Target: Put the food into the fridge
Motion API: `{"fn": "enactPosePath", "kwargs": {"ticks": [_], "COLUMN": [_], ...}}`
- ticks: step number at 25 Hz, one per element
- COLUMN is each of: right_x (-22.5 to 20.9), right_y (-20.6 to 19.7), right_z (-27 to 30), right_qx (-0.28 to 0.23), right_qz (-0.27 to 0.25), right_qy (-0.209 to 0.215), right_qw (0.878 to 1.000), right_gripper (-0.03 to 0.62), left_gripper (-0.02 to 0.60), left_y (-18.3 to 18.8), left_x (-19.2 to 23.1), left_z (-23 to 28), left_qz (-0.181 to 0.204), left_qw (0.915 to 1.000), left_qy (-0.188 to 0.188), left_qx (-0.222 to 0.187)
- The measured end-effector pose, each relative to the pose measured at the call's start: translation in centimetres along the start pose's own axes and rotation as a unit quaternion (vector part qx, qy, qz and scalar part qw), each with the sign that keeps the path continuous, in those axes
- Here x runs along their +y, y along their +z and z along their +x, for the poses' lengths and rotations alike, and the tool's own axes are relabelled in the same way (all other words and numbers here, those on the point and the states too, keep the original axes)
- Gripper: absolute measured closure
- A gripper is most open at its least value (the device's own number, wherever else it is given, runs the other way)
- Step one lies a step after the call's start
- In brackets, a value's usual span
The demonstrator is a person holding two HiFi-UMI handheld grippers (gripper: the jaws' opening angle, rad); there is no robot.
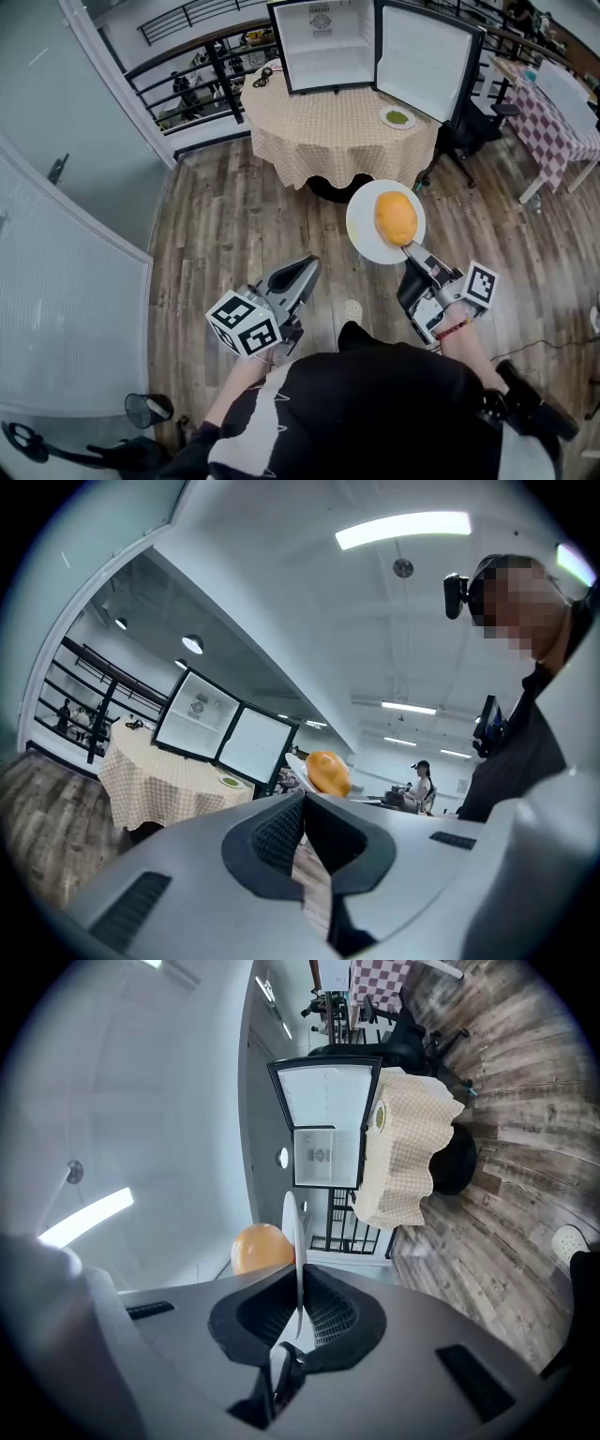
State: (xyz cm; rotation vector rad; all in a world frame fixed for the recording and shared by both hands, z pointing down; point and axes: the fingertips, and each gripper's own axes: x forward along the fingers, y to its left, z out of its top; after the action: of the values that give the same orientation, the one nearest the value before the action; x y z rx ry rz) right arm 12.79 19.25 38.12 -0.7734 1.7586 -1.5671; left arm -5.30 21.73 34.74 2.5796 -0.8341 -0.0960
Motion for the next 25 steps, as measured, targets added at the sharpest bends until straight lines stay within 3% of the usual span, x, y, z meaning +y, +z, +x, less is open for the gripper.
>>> {"fn": "enactPosePath", "kwargs": {"ticks": [10, 19, 25], "right_x": [-2.5, -2.9, -3.3], "right_y": [4.9, 7.7, 8.9], "right_z": [4.4, 8.2, 9.6], "right_qx": [-0.023, -0.017, -0.013], "right_qz": [0.025, 0.007, 0.009], "right_qy": [0.016, 0.013, 0.007], "right_qw": [0.999, 1.0, 1.0], "right_gripper": [0.571, 0.571, 0.571], "left_gripper": [0.568, 0.568, 0.568], "left_y": [1.8, 4.4, 4.3], "left_x": [4.6, 8.4, 9.8], "left_z": [3.3, 5.4, 6.7], "left_qz": [0.01, 0.017, 0.014], "left_qw": [0.9997, 0.9974, 0.998], "left_qy": [0.014, 0.022, 0.018], "left_qx": [-0.019, -0.067, -0.059]}}
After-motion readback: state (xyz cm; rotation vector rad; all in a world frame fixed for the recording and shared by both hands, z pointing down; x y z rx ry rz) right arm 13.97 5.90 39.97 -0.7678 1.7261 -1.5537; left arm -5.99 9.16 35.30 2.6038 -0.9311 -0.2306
